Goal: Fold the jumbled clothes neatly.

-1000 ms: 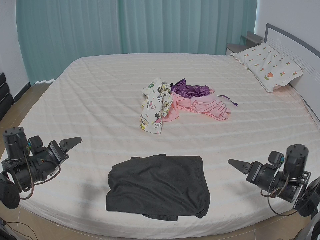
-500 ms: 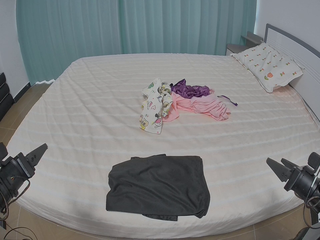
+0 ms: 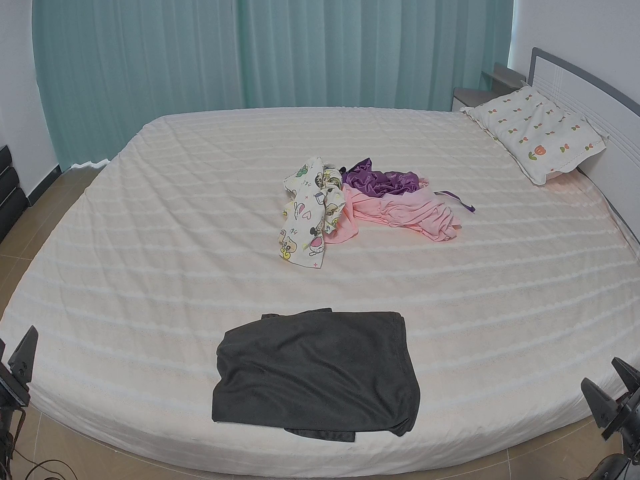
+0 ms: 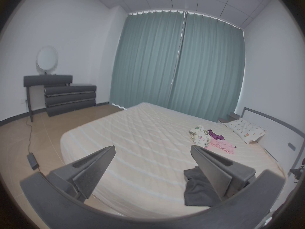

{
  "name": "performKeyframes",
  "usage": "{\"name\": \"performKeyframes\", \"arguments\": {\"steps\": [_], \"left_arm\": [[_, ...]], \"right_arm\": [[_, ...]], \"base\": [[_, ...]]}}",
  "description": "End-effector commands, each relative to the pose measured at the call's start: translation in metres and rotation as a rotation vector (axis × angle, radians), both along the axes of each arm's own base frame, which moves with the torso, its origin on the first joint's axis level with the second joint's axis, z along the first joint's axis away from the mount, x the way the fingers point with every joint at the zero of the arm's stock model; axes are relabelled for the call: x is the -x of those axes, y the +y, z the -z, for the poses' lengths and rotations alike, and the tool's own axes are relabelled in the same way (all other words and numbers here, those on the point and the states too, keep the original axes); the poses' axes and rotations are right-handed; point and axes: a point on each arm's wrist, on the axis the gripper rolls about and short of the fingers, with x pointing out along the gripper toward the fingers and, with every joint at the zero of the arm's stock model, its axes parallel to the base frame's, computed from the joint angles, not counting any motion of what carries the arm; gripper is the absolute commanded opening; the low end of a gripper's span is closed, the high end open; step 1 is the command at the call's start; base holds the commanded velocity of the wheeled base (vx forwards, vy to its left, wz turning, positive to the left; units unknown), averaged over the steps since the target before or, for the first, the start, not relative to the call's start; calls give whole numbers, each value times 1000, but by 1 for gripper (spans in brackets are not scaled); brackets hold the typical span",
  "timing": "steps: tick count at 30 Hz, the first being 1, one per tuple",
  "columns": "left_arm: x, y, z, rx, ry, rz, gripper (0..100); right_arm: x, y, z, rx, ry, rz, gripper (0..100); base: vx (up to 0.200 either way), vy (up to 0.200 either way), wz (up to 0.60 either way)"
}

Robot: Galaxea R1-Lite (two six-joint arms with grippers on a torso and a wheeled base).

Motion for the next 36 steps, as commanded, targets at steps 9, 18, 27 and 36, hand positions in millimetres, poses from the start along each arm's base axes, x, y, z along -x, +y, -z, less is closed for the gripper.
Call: {"name": "performKeyframes", "arguments": {"steps": [9,18,27,36], "left_arm": [[47,1,59,-210,-74,-237,100],[42,0,77,-224,-8,-131,100],[41,-6,78,-246,-24,115,100],[41,-10,79,-228,-44,305,100]], "right_arm": [[37,-8,28,109,-98,233,100],[45,-5,30,173,-208,213,100],[45,-3,29,214,-231,129,100],[45,-2,30,202,-212,101,100]], "base": [[0,0,0],[0,0,0],[0,0,0],[0,0,0]]}}
